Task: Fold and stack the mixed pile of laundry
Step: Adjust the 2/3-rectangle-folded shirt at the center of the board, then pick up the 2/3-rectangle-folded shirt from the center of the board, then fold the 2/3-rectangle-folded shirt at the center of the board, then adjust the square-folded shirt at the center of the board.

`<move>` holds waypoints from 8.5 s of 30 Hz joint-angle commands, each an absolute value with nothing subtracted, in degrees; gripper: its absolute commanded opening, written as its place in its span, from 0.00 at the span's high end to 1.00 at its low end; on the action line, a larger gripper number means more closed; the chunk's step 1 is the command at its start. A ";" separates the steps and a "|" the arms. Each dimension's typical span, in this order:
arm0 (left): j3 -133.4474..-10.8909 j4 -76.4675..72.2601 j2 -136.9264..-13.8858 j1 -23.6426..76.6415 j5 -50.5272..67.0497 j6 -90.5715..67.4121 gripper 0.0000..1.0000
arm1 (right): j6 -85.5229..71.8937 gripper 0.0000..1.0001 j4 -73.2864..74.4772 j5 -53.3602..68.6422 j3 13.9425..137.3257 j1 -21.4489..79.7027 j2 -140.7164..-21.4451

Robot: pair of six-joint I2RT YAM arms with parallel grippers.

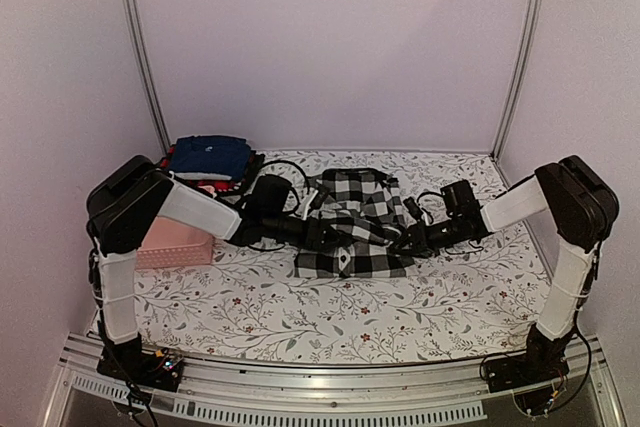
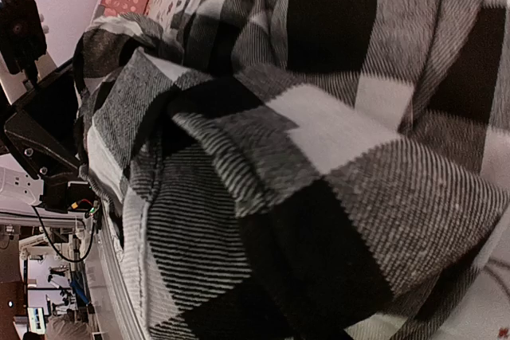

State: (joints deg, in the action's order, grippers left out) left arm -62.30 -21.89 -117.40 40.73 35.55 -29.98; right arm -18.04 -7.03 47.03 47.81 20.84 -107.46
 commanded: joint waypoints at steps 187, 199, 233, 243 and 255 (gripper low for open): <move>-85.71 20.59 -114.63 47.33 21.72 34.95 0.88 | 3.98 0.60 17.75 48.25 73.88 27.69 -120.76; -86.58 15.78 -120.55 42.02 23.52 32.71 0.75 | -3.10 0.42 15.38 33.95 69.30 18.38 -107.22; -48.42 -20.86 -102.11 36.16 28.15 -30.40 0.37 | -23.05 0.50 -9.68 53.00 34.37 11.29 -90.14; -52.63 -20.18 -106.23 34.28 29.39 -30.32 0.56 | -24.86 0.63 -12.44 56.55 41.59 14.94 -98.07; -52.78 -22.37 -108.95 30.85 33.25 -30.18 0.87 | -26.34 0.74 -14.28 53.31 43.87 14.86 -102.37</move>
